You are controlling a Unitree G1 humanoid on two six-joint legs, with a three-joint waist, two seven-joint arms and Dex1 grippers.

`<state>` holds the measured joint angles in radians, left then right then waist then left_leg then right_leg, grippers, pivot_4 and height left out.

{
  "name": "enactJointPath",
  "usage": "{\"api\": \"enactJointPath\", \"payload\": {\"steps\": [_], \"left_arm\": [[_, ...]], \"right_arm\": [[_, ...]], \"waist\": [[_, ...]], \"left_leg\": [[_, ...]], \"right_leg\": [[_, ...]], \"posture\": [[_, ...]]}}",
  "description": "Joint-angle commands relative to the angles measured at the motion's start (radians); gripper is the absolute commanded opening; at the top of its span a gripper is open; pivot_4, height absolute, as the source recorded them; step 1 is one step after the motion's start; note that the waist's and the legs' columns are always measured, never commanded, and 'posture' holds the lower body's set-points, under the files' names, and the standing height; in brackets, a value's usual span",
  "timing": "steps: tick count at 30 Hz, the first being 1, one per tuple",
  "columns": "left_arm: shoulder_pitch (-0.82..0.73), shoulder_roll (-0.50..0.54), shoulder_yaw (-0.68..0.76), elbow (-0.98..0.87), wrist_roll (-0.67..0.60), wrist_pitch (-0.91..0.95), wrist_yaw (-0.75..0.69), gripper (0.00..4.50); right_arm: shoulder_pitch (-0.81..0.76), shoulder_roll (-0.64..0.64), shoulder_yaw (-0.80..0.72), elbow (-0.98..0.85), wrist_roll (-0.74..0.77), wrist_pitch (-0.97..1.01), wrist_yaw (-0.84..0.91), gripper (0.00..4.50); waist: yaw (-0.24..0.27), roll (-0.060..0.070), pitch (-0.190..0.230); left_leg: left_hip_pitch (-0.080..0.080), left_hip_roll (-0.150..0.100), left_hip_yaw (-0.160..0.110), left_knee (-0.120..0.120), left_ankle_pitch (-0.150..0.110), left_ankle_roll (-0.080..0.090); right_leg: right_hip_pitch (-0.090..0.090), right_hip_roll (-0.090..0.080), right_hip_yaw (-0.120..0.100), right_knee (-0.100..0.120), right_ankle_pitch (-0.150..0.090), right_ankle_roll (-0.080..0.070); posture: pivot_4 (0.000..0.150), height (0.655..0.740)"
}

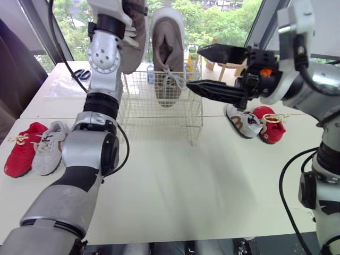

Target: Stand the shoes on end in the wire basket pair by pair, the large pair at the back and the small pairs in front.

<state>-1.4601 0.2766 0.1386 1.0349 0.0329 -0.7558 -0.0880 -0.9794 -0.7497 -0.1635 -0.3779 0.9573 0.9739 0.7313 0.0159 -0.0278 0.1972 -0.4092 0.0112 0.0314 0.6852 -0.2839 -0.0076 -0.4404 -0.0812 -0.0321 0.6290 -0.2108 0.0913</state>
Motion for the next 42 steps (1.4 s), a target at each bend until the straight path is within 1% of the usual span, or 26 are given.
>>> {"api": "enactJointPath", "payload": {"steps": [1, 6, 8, 12, 18, 20, 22, 27, 30, 34, 35, 37, 39, 42], "left_arm": [[-0.08, 0.011, -0.008, -0.035, 0.016, -0.059, 0.032, 0.47], [-0.076, 0.004, -0.022, -0.043, 0.039, -0.09, 0.06, 0.47], [-0.065, 0.007, -0.037, -0.037, 0.074, -0.117, 0.088, 0.47], [-0.055, 0.005, -0.047, -0.018, 0.1, -0.134, 0.131, 0.47], [0.034, 0.04, -0.123, 0.086, 0.257, -0.164, 0.311, 0.47], [0.065, 0.043, -0.153, 0.116, 0.3, -0.161, 0.365, 0.47], [0.082, 0.042, -0.167, 0.138, 0.316, -0.159, 0.397, 0.47], [0.114, 0.054, -0.199, 0.153, 0.35, -0.164, 0.456, 0.47], [0.136, 0.053, -0.189, 0.15, 0.313, -0.168, 0.422, 0.47], [0.155, 0.023, -0.131, 0.13, 0.199, -0.083, 0.32, 0.47], [0.171, 0.017, -0.122, 0.094, 0.179, -0.056, 0.304, 0.47], [0.227, 0.003, -0.102, -0.028, 0.129, 0.021, 0.265, 0.47], [0.303, -0.018, -0.086, -0.191, 0.07, 0.14, 0.216, 0.47], [0.428, -0.039, -0.089, -0.455, -0.007, 0.421, 0.122, 0.47]], "right_arm": [[-0.005, -0.021, -0.031, -0.034, 0.029, 0.008, -0.014, 4.5], [0.002, -0.027, -0.036, -0.046, 0.053, 0.02, -0.034, 4.5], [0.003, -0.028, -0.037, -0.049, 0.063, 0.026, -0.044, 4.5], [0.005, -0.031, -0.037, -0.054, 0.08, 0.036, -0.063, 4.5], [-0.001, -0.023, -0.038, -0.065, 0.12, 0.056, -0.105, 4.5], [-0.013, -0.016, -0.031, -0.067, 0.137, 0.069, -0.127, 4.5], [-0.024, -0.012, -0.025, -0.066, 0.152, 0.076, -0.144, 4.5], [-0.04, 0.001, -0.011, -0.066, 0.175, 0.085, -0.179, 4.5], [-0.039, 0.005, -0.01, -0.066, 0.187, 0.087, -0.192, 4.5], [-0.037, 0.006, -0.01, -0.065, 0.192, 0.079, -0.194, 4.5], [-0.035, 0.009, -0.01, -0.065, 0.194, 0.076, -0.197, 4.5], [-0.03, 0.017, -0.008, -0.068, 0.194, 0.069, -0.204, 4.5], [-0.02, 0.021, -0.004, -0.073, 0.19, 0.065, -0.203, 4.5], [-0.018, 0.027, -0.006, -0.07, 0.191, 0.063, -0.202, 4.5]], "waist": [[-0.002, 0.0, 0.0], [-0.003, 0.0, 0.0], [-0.003, 0.0, 0.0], [-0.003, 0.0, 0.0], [-0.004, 0.0, 0.0], [-0.004, 0.003, -0.003], [-0.004, 0.006, -0.004], [-0.01, 0.005, -0.004], [-0.006, 0.005, -0.004], [-0.004, 0.005, -0.004], [-0.005, 0.005, -0.004], [-0.009, 0.006, -0.004], [-0.011, 0.006, -0.004], [-0.01, 0.006, -0.004]], "left_leg": [[0.0, 0.0, 0.0, 0.0, 0.0, 0.0], [0.0, 0.0, 0.0, 0.0, 0.0, 0.0], [0.0, 0.0, 0.0, 0.0, 0.0, 0.0], [0.0, 0.0, 0.0, 0.0, 0.0, 0.0], [0.001, 0.0, 0.0, 0.0, 0.0, 0.0], [0.001, 0.001, 0.001, 0.0, 0.0, 0.0], [0.002, 0.001, 0.001, 0.0, 0.0, 0.001], [0.003, 0.002, 0.001, 0.0, 0.0, 0.001], [0.002, 0.002, 0.001, 0.0, 0.0, 0.001], [0.002, 0.001, 0.002, 0.0, 0.0, 0.0], [0.002, 0.001, 0.002, 0.0, 0.0, 0.001], [0.003, 0.002, 0.002, 0.0, 0.0, 0.001], [0.002, 0.002, 0.001, 0.0, 0.0, 0.001], [0.002, 0.003, 0.0, 0.0, 0.0, 0.0]], "right_leg": [[0.0, 0.0, 0.0, 0.0, 0.0, 0.0], [0.0, 0.0, 0.0, 0.0, 0.0, 0.0], [0.0, 0.0, 0.0, 0.0, 0.0, 0.0], [0.0, 0.0, 0.0, 0.0, 0.0, 0.0], [0.0, 0.0, 0.0, 0.0, 0.0, 0.0], [0.0, 0.0, 0.0, 0.0, 0.0, 0.0], [0.001, 0.0, 0.0, 0.0, 0.0, 0.0], [0.001, 0.001, 0.0, 0.002, 0.0, -0.001], [0.0, 0.001, 0.0, 0.001, 0.0, -0.001], [0.001, 0.0, 0.0, 0.001, 0.001, -0.001], [0.001, 0.0, 0.0, 0.001, 0.001, -0.001], [0.001, 0.0, 0.0, 0.001, 0.001, -0.001], [0.001, 0.0, 0.0, 0.001, 0.001, -0.001], [0.0, 0.0, 0.0, 0.001, 0.001, -0.001]], "posture": [[0.15, 0.74], [0.15, 0.74], [0.15, 0.74], [0.15, 0.74], [0.15, 0.74], [0.15, 0.74], [0.15, 0.74], [0.15, 0.74], [0.15, 0.74], [0.15, 0.74], [0.15, 0.74], [0.15, 0.74], [0.15, 0.74], [0.15, 0.74]]}}
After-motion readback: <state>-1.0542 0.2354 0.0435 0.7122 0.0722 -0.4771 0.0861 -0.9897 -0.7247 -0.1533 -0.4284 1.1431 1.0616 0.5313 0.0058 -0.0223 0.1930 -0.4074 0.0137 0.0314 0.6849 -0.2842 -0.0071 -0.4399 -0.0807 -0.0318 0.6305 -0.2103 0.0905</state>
